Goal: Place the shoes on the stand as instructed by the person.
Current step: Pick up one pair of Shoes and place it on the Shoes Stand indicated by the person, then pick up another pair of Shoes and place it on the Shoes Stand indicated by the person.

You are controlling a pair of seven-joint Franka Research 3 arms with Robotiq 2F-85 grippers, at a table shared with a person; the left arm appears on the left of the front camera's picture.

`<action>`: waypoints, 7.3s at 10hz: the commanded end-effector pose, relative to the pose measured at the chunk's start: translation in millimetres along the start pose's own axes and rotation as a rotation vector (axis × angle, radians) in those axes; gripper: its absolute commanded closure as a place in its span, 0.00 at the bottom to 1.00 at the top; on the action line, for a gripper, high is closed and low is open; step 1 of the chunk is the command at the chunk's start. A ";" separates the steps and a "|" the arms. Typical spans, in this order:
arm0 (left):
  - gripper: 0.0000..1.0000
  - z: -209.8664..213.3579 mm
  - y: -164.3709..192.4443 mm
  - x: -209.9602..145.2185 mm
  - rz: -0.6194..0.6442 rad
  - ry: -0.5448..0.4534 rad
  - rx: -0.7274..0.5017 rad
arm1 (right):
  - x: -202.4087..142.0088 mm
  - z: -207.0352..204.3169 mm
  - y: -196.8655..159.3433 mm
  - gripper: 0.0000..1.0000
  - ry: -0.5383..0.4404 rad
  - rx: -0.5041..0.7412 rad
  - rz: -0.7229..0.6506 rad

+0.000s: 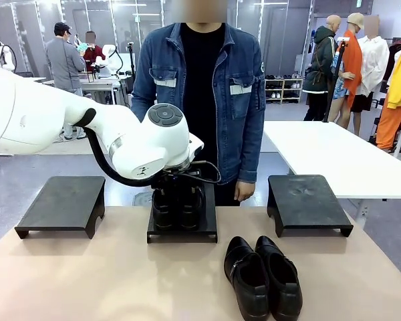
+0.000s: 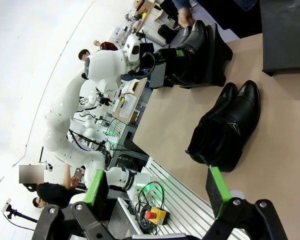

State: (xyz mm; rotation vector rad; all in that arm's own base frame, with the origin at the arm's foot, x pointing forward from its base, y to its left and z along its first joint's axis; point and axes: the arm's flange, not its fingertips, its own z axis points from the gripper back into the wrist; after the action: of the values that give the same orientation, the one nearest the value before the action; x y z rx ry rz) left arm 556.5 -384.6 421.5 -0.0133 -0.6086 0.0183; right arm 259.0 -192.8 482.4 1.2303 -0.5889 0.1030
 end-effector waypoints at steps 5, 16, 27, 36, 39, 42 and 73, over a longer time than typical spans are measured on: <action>0.00 -2.0 0.1 0.1 0.000 -0.002 -0.006 | 0.7 0.6 0.5 0.00 -0.005 0.009 0.020; 0.00 89.3 66.7 -10.7 -0.060 0.178 -0.159 | 0.7 0.6 0.5 0.00 -0.005 0.009 0.020; 0.00 177.4 399.3 -149.8 -0.016 0.328 -1.044 | 0.7 0.6 0.5 0.00 -0.005 0.009 0.020; 0.00 130.3 487.1 -194.7 0.096 0.206 -1.233 | 0.7 0.6 0.5 0.00 -0.005 0.009 0.020; 0.00 130.3 487.1 -194.7 0.096 0.206 -1.233 | 0.7 0.6 0.5 0.00 -0.005 0.009 0.020; 0.00 130.3 487.1 -194.7 0.096 0.206 -1.233 | 0.7 0.6 0.5 0.00 -0.005 0.009 0.020; 0.00 251.4 65.5 -96.2 -0.077 0.416 -0.477 | 0.7 0.6 0.5 0.00 -0.005 0.009 0.020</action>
State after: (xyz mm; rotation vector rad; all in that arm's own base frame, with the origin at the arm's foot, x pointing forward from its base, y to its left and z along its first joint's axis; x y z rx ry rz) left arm 311.0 -301.8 571.2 -0.5311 -0.2352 -0.2497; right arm 259.5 -192.1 482.7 1.2294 -0.5868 0.1051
